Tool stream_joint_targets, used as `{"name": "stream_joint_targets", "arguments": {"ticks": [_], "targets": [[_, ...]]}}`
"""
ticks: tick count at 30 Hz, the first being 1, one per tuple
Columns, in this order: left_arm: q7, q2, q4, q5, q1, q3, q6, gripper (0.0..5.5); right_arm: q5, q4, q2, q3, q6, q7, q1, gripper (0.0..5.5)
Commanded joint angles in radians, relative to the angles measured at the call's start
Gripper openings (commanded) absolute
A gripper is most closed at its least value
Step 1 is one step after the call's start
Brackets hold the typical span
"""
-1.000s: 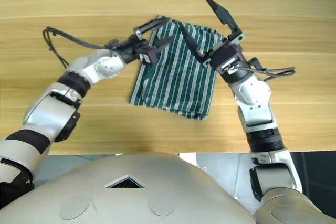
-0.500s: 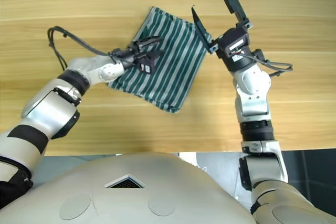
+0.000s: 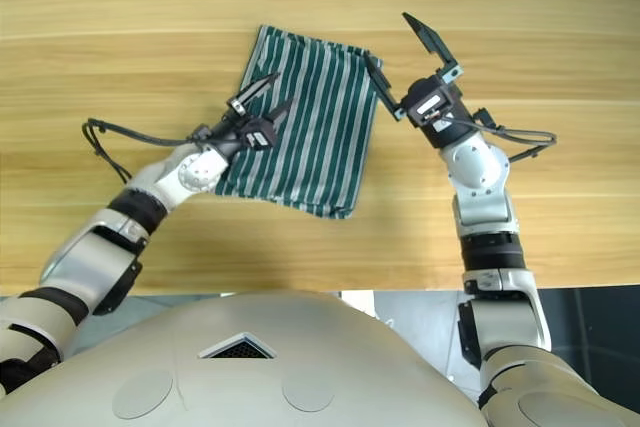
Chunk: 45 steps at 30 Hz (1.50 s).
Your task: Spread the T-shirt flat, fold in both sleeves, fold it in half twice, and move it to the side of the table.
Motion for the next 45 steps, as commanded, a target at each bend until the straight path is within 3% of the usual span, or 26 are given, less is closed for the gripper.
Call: {"name": "stream_joint_targets", "arguments": {"ticks": [1, 7, 9, 11, 14, 18, 21, 27, 45], "targets": [[-0.123, 0.005, -0.178, -0.06, 0.146, 0.022, 0.099, 2.43, -0.026, 0.024, 0.005, -0.009, -0.019, -0.017, 0.001, 3.05], [-0.204, 0.063, -0.475, -0.205, 0.198, 0.192, 0.137, 2.43, -0.093, 0.054, -0.019, -0.006, -0.059, -0.04, 0.004, 3.05], [-0.215, 0.111, -0.574, -0.278, 0.201, 0.302, 0.119, 2.43, -0.152, 0.011, -0.094, -0.028, -0.105, -0.03, 0.069, 3.05], [-0.26, 0.183, -0.696, -0.343, 0.243, 0.388, 0.087, 2.43, -0.212, -0.031, -0.186, -0.072, -0.141, -0.023, 0.152, 3.05], [-0.319, 0.418, -0.721, -0.152, 0.347, 0.497, 0.093, 2.43, -0.365, -0.106, -0.325, -0.136, -0.093, -0.002, 0.376, 3.05], [-0.514, 0.652, -0.764, -0.091, 0.566, 0.472, 0.024, 2.43, -0.392, -0.26, -0.382, -0.104, 0.013, 0.107, 0.572, 3.05], [-0.663, 0.719, -0.846, -0.136, 0.618, 0.411, 0.0, 2.43, -0.395, -0.346, -0.409, -0.067, 0.052, 0.173, 0.6, 3.05], [-0.824, 0.709, -0.811, -0.117, 0.604, 0.27, -0.034, 2.43, -0.398, -0.388, -0.441, 0.003, 0.087, 0.241, 0.561, 3.05], [-0.8, 0.522, -0.568, -0.064, 0.393, 0.095, -0.154, 2.43, -0.403, -0.263, -0.472, 0.085, 0.056, 0.221, 0.412, 3.05]]}}
